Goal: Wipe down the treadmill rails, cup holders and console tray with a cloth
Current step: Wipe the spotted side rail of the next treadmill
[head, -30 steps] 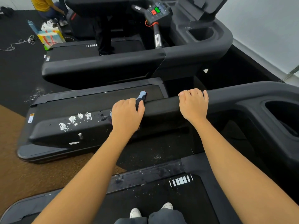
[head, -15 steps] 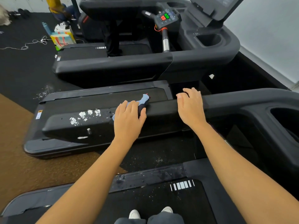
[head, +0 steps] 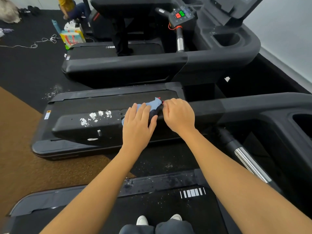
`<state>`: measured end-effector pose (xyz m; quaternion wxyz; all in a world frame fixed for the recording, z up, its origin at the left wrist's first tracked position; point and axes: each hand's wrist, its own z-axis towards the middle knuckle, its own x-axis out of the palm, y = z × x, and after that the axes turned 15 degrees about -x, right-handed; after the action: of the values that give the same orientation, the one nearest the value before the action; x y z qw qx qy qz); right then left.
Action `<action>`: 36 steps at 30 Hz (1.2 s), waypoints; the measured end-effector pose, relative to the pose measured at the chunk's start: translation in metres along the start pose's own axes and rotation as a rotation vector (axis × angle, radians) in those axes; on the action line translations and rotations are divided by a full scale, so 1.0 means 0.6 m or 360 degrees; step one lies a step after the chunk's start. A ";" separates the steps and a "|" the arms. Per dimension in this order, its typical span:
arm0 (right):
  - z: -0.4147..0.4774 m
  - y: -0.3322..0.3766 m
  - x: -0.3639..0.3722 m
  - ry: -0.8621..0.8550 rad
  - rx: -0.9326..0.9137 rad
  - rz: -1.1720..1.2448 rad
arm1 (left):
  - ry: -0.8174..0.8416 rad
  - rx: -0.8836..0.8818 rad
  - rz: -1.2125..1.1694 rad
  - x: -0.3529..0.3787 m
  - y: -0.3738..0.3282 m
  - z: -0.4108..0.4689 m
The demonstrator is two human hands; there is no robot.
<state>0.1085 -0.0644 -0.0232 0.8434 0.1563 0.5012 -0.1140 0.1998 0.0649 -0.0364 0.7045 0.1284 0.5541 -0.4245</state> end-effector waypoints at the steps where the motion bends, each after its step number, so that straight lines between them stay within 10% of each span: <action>1: 0.000 0.001 -0.001 0.0001 -0.0001 0.0000 | 0.0001 0.0014 0.0006 -0.003 -0.001 0.008; 6: 0.001 0.005 -0.007 0.0029 0.0016 -0.0002 | 0.0264 -0.0209 0.0063 -0.027 -0.006 0.081; 15: -0.003 0.007 -0.005 -0.0083 0.0025 0.0008 | -0.0156 0.0027 -0.0081 0.008 0.007 -0.008; 24: 0.004 0.006 -0.002 0.0010 0.0041 -0.0056 | 0.0419 -0.0180 0.0151 -0.024 -0.010 0.100; 31: -0.001 0.006 -0.001 -0.0043 0.0055 -0.0058 | -0.0184 0.0162 -0.0028 -0.011 0.046 0.000; 36: 0.001 0.011 -0.006 -0.0066 0.0053 -0.0045 | 0.0022 -0.0007 0.0068 -0.027 0.023 0.026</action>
<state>0.1098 -0.0584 -0.0188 0.8493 0.1607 0.4837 -0.1374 0.2199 0.0706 -0.0202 0.7098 0.1415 0.5570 -0.4072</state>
